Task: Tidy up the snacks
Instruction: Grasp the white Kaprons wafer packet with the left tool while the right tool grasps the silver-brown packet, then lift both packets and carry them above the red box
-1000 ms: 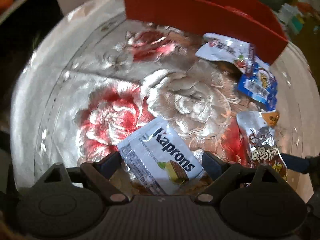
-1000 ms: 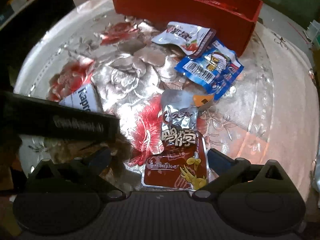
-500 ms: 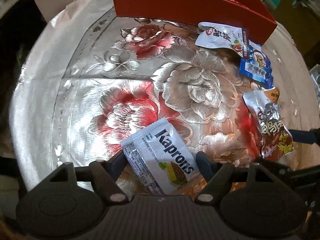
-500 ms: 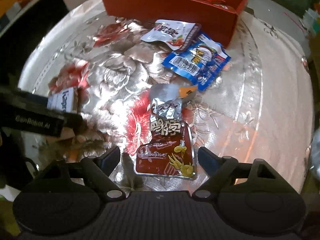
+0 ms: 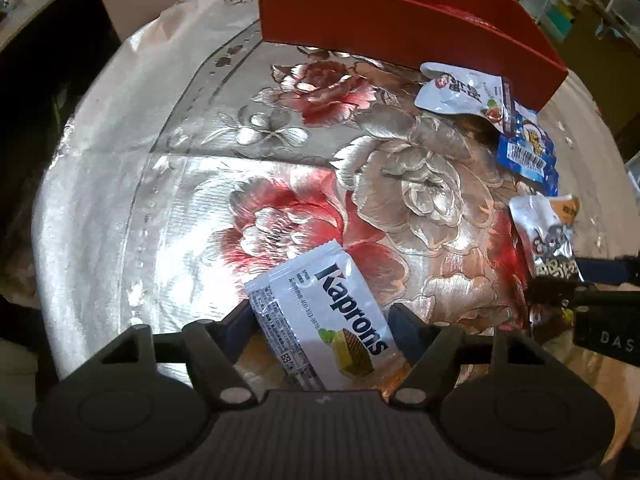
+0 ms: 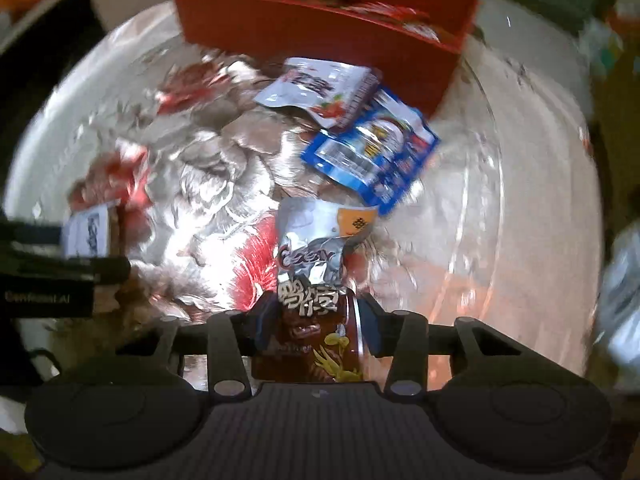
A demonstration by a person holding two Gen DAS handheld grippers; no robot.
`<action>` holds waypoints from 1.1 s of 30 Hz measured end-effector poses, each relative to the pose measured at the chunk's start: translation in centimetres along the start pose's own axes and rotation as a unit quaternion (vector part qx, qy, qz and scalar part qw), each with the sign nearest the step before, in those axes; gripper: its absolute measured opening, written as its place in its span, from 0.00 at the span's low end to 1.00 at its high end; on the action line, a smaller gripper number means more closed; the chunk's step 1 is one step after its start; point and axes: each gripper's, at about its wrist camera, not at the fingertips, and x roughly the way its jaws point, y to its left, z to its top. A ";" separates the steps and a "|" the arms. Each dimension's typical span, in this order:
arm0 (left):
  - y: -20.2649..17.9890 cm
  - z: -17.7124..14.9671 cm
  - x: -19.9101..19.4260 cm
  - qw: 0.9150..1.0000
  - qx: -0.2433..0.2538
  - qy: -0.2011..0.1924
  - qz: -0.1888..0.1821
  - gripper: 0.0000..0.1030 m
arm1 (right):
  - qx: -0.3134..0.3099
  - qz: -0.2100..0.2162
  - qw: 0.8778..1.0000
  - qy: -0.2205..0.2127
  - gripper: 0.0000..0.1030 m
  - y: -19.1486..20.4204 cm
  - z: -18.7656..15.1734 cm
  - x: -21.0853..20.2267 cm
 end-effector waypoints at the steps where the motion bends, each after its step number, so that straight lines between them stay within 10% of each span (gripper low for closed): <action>1: 0.2 0.1 -0.3 1.000 -0.001 -0.004 -0.002 0.64 | 0.005 -0.004 1.000 0.002 0.49 -0.2 -0.1 0.0; 11: 0.9 1.8 -2.9 0.998 -0.011 -0.036 -0.056 0.64 | 0.062 0.011 0.996 -0.059 0.49 0.1 0.7 -3.7; 33: -1.5 8.8 -5.0 0.989 0.021 -0.136 -0.044 0.64 | 0.084 0.022 0.986 -0.140 0.49 -0.4 6.5 -6.3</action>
